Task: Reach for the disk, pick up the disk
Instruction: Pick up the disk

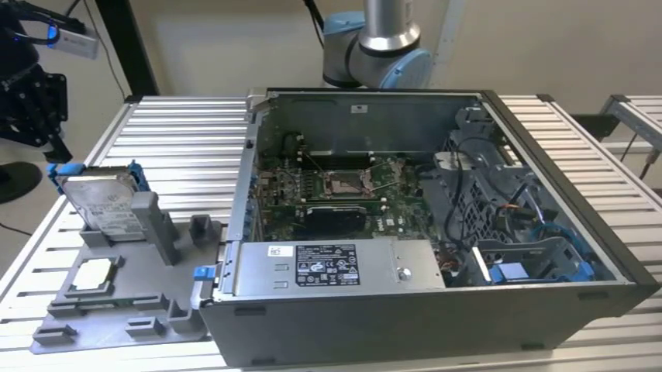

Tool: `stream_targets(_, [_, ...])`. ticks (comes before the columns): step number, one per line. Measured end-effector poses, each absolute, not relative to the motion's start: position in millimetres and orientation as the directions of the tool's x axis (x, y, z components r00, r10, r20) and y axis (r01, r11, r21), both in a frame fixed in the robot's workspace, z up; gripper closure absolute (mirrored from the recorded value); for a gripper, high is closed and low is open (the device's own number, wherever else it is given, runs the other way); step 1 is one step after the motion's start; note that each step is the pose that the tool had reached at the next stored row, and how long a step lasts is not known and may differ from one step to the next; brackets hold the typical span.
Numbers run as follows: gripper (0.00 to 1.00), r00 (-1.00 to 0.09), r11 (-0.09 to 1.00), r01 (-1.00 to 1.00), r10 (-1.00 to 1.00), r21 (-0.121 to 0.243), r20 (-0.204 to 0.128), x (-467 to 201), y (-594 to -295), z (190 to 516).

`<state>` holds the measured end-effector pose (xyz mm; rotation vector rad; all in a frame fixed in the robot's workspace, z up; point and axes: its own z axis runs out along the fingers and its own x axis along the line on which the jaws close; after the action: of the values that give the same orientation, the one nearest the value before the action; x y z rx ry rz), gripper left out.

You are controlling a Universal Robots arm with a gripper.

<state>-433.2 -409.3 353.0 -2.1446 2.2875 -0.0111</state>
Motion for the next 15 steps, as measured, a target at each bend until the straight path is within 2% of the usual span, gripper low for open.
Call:
stream_targets(2, [1.0,-0.022,0.022,-1.0,-1.0,-0.009,0.0,-433.2,-406.9,352.9])
stream_targets(15, [1.0,-0.017,0.017,-1.0,-1.0,-0.009,0.0,-433.4,-406.4,352.8])
